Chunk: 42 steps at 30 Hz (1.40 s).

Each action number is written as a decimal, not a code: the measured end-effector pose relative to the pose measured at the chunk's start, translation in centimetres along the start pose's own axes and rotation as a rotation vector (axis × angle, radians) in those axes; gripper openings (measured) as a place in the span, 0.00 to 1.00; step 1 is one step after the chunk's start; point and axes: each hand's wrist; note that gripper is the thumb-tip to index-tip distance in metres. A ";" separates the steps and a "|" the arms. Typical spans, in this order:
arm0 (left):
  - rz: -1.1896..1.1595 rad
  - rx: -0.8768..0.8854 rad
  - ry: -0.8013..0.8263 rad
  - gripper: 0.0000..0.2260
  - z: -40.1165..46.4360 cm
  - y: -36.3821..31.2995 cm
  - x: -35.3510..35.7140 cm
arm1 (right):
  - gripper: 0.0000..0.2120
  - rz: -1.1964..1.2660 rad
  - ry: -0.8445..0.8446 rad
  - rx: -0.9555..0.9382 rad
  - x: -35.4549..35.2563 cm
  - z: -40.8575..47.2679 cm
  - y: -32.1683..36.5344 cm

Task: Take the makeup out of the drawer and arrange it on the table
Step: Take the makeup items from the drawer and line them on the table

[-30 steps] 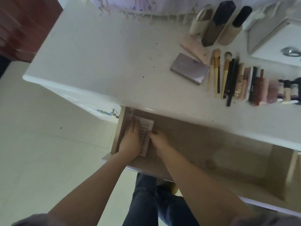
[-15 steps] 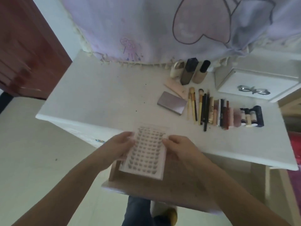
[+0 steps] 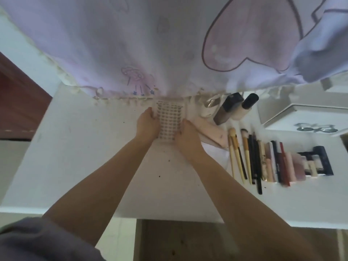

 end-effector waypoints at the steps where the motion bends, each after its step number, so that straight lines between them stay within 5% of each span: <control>1: 0.017 0.019 0.011 0.21 0.0 0.3 0.6 | 0.16 -0.040 -0.018 -0.003 0.3 0.2 -0.1; 9: 0.104 0.157 -0.010 0.26 -2.4 1.7 1.3 | 0.21 -0.131 0.028 -0.143 -1.3 -2.6 -0.9; 12: 0.105 0.267 -0.106 0.24 -7.0 3.7 0.1 | 0.16 0.023 -0.027 -0.232 -4.2 -7.5 -2.2; 15: 0.076 0.315 -0.133 0.21 -15.2 7.0 0.2 | 0.11 0.211 0.017 -0.118 -7.3 -14.3 -6.5; 18: 0.002 0.026 0.125 0.14 -23.7 10.2 2.8 | 0.12 0.472 0.139 0.254 -9.3 -22.3 -12.4; 21: -0.233 -0.481 0.517 0.10 -30.7 13.3 6.1 | 0.12 0.494 0.296 0.629 -10.6 -30.2 -18.9; 24: -0.177 -0.754 0.724 0.12 -35.1 16.5 8.0 | 0.14 0.563 0.359 0.864 -11.1 -35.9 -24.0; 27: -0.264 -0.849 0.674 0.05 -36.5 18.2 9.0 | 0.08 0.875 -0.019 0.952 -10.6 -37.8 -26.8; 32: -1.224 -1.134 0.388 0.07 -35.7 16.9 10.6 | 0.09 1.474 -0.379 0.945 -11.0 -35.3 -26.1; 38: -1.314 -1.119 0.343 0.19 -36.3 14.8 8.9 | 0.12 1.507 -0.385 0.911 -12.0 -35.2 -24.6; 42: -1.193 -1.020 0.305 0.10 -35.3 12.7 7.8 | 0.11 1.478 -0.366 0.871 -13.4 -34.2 -22.4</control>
Point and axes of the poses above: each hand's wrist, its own z-axis towards the middle knuckle, its own x-axis out of the palm, y = z × x, and after that the axes turned 8 degrees about -x, right-handed
